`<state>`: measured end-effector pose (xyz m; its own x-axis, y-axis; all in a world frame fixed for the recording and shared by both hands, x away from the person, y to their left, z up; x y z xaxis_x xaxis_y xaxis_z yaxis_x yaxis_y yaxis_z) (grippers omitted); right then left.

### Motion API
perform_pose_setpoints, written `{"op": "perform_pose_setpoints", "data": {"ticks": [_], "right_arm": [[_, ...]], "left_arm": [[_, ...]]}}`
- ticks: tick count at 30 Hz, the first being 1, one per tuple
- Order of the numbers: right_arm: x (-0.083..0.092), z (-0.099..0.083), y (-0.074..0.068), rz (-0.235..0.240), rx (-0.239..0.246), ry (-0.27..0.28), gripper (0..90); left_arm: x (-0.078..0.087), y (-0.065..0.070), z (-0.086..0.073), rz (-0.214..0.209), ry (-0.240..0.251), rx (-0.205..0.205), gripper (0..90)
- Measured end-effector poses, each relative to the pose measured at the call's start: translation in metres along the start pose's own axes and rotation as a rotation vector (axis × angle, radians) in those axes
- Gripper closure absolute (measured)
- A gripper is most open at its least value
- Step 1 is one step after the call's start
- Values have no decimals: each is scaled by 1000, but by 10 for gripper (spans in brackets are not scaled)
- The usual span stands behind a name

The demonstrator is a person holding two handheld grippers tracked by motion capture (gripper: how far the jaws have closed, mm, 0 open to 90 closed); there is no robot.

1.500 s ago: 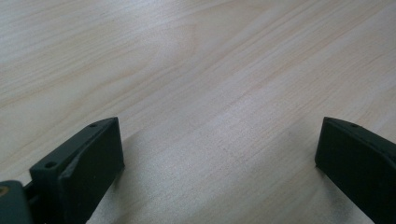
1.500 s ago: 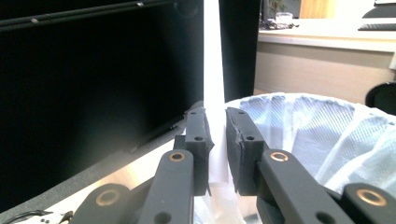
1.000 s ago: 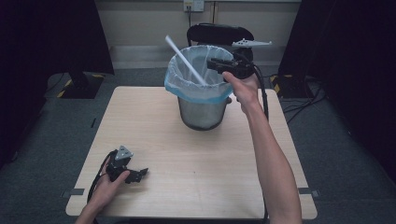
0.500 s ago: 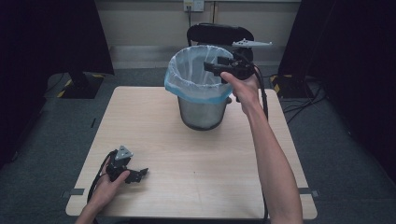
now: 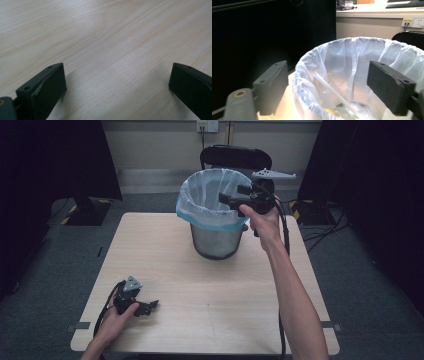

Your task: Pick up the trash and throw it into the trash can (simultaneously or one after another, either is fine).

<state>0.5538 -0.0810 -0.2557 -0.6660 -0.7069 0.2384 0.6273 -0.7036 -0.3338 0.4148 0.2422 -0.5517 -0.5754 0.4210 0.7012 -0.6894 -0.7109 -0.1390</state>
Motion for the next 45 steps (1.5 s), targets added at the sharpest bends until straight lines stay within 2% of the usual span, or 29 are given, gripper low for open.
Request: {"op": "perform_pose_setpoints", "data": {"ticks": [9,12,20,27,32,37,45], "right_arm": [[17,-8,-16,26,51,-2,234],[21,-12,-18,16,68,-16,237],[33,-27,-15,3,73,-24,222],[52,-36,-17,-2,79,-12,216],[61,-51,-15,-29,94,-44,188],[68,-69,-11,-51,87,-73,163],[79,-91,-4,-69,62,-75,154]], "left_arm": [[0,0,0,0,0,0,6],[0,0,0,3,-2,-4,6],[0,0,0,0,0,0,6],[0,0,0,0,0,-1,6],[0,0,0,0,0,0,6],[0,0,0,0,0,0,6],[0,0,0,0,0,1,6]]}}
Point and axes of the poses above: each handheld gripper's, and its own axes: x roughly backward along the jaws, z roughly out of its top, y roughly to its right, the point moved 7 cm from there along -x, roughly forward along the jaws, and after that the axes turned 11 degrees about -x, right-handed, at the moved point
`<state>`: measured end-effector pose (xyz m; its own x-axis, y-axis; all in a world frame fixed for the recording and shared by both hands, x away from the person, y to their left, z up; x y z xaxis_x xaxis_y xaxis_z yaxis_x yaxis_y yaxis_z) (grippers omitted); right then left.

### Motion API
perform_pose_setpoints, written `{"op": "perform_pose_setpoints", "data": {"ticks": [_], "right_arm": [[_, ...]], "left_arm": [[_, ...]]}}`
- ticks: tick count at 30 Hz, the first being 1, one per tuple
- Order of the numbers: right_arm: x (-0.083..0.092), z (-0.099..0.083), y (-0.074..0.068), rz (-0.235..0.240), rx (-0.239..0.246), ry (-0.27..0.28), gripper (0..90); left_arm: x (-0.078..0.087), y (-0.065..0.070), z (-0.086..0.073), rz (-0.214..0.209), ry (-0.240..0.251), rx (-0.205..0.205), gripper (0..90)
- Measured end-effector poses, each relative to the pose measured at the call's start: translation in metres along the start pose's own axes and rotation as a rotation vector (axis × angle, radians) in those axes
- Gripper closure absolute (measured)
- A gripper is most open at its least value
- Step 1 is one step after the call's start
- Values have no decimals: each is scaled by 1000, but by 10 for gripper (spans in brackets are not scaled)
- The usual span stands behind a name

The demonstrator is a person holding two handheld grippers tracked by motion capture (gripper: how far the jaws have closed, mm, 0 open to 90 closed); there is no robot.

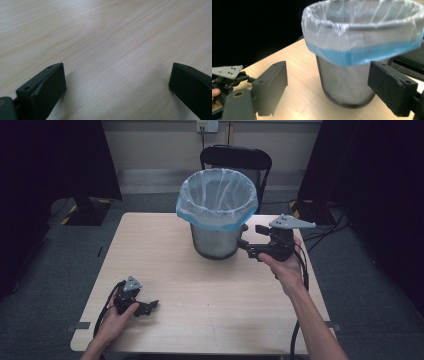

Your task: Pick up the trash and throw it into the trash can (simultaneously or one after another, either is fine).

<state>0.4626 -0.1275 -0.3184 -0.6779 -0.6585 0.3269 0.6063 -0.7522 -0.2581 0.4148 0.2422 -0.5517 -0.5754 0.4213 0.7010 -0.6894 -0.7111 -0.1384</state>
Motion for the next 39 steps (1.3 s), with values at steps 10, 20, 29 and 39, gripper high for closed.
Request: {"op": "perform_pose_setpoints", "data": {"ticks": [10,20,29,39], "right_arm": [[4,-41,18,-38,-36,-49,154],[12,-87,39,-102,-92,-87,187],[11,-145,61,-176,-107,-214,181],[13,-188,72,-215,-148,-313,162]], "left_arm": [[0,0,0,1,0,0,6],[0,0,0,0,0,0,6],[0,-1,0,0,-7,-9,6],[0,-1,0,0,-6,-9,6]]}}
Point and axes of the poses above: each handheld gripper's, and its own axes: x roughly backward along the jaws, z roughly out of its top, y roughly to its right, the point moved 7 cm from there along -x, roughly forward along the jaws, and after that the axes turned 11 degrees about -x, right-handed, at the moved point
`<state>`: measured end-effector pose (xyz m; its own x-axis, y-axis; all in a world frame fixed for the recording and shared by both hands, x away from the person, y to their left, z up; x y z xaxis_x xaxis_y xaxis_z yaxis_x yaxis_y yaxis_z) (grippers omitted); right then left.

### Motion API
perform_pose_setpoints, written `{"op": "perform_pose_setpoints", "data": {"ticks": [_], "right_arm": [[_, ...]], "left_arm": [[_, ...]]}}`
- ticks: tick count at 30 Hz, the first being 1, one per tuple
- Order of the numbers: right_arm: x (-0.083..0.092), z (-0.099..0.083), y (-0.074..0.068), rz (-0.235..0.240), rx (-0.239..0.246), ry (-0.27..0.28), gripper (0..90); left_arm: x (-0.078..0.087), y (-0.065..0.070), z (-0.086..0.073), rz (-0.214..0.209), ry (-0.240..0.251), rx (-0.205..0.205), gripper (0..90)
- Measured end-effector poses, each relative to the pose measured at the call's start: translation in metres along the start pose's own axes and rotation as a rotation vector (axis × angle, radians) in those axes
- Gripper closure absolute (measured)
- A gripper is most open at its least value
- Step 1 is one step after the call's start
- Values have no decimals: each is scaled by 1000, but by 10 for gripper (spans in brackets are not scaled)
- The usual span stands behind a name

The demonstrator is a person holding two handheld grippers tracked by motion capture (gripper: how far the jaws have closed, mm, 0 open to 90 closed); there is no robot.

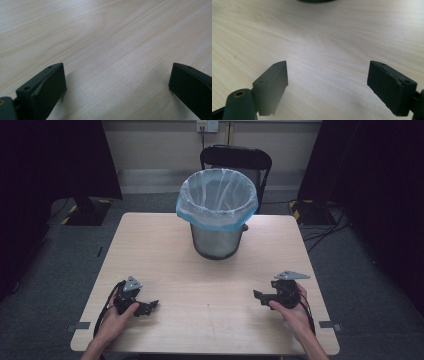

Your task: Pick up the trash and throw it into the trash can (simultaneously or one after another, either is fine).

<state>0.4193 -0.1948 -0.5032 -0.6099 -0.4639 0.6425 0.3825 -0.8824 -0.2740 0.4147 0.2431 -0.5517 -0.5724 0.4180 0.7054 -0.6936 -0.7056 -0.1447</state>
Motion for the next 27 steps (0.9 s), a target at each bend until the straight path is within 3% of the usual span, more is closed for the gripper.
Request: {"op": "perform_pose_setpoints", "data": {"ticks": [11,15,18,27], "right_arm": [[-20,-27,7,-92,13,-61,154],[-25,-32,8,-119,27,-34,149],[-27,-35,6,-148,70,-9,138],[-26,-36,6,-150,63,-10,137]], "left_arm": [[0,0,0,-1,0,0,6],[0,0,0,-1,0,0,6],[0,0,0,2,-1,-4,6],[0,0,0,0,0,-2,6]]}}
Point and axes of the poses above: each handheld gripper's, and its own axes: x roughly backward along the jaws, z roughly out of its top, y roughly to its right, the point moved 7 cm from there along -x, roughly forward along the jaws, and after that the axes turned 11 degrees about -x, right-handed, at the moved point
